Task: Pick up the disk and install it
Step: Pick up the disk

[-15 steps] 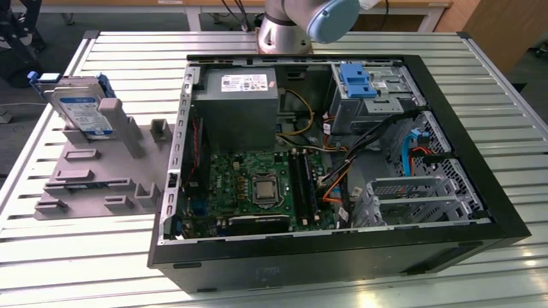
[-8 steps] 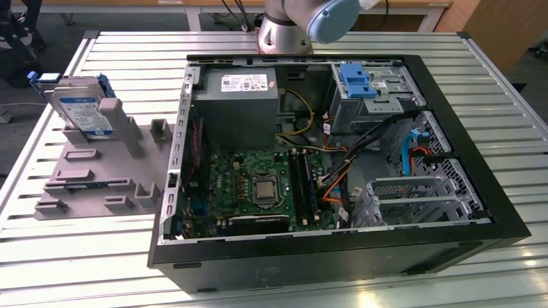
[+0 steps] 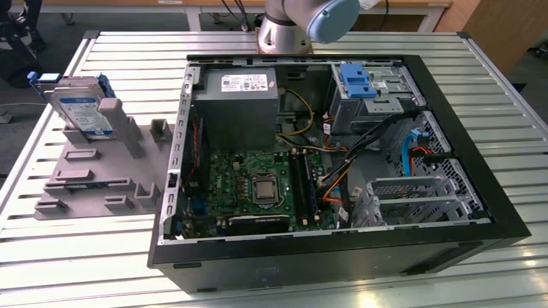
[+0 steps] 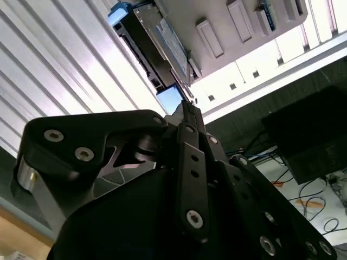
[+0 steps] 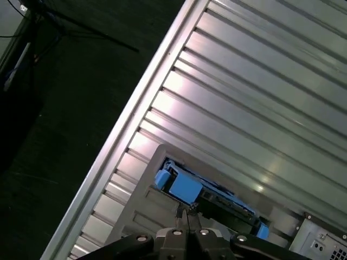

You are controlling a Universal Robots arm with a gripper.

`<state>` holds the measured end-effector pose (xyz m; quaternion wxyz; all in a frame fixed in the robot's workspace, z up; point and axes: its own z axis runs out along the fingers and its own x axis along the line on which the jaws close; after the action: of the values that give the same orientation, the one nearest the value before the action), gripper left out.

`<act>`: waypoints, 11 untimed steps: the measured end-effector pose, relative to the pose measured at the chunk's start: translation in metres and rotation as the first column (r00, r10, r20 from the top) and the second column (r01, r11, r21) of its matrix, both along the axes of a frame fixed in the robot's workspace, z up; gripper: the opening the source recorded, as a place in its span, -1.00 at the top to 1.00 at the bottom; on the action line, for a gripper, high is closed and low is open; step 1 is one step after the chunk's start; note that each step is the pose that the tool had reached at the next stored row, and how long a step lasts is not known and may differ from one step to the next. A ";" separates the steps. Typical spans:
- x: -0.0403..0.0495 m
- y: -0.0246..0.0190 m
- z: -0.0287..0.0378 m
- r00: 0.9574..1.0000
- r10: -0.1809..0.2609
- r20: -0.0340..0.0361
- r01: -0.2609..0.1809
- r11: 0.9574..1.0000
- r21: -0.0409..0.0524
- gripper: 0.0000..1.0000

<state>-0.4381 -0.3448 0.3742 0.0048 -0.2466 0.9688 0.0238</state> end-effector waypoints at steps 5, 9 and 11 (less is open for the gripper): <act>0.0000 0.0000 -0.0008 0.996 0.090 0.000 -0.090 0.996 0.000 0.79; 0.0000 0.0000 -0.0014 0.987 0.163 0.000 -0.163 0.987 0.000 0.79; 0.0000 0.0000 -0.0016 0.980 0.198 0.000 -0.198 0.980 0.000 0.79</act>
<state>-0.4381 -0.3448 0.3726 0.0024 -0.3418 0.9395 0.0241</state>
